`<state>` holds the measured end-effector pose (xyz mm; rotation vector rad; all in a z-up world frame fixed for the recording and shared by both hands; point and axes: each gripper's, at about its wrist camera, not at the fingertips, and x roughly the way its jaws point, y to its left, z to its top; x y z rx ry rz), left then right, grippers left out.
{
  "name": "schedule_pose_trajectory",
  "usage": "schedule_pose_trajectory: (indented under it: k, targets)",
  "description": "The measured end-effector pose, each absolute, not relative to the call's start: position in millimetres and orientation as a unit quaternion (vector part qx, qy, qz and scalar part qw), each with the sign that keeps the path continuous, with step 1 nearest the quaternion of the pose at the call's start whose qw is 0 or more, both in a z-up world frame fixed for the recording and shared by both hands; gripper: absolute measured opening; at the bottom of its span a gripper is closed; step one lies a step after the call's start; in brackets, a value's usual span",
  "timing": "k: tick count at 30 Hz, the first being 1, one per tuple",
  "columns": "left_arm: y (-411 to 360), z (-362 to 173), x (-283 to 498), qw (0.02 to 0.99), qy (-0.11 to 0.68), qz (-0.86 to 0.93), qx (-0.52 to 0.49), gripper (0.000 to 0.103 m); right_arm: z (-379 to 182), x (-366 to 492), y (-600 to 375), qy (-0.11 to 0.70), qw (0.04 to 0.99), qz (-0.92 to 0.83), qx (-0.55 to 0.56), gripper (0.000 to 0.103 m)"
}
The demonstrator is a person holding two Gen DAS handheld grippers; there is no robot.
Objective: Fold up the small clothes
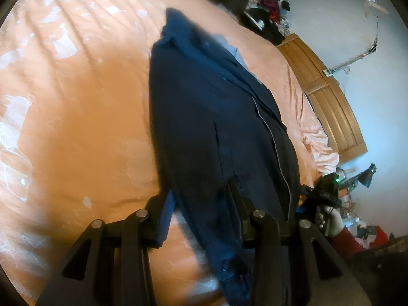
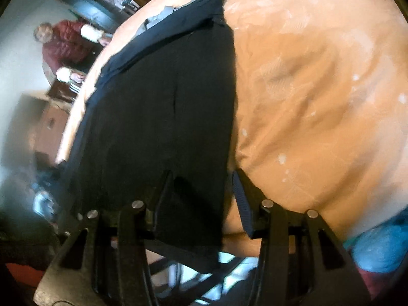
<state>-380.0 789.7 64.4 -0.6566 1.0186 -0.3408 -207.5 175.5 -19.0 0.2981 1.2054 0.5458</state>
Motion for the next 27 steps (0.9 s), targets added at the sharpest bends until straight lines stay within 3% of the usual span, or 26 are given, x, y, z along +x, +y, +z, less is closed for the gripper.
schedule_pose_trajectory:
  k: [7,27]
  targets:
    - [788.5,64.1,-378.9,0.806,0.476,-0.158,-0.315,0.040,-26.0,-212.6,177.6,0.563,0.772,0.257,0.144,0.052]
    - [763.7,74.2,-399.3,0.795,0.493,-0.206,-0.288,0.040,-43.1,-237.6,187.9,0.589,0.722,0.305,0.198,0.054]
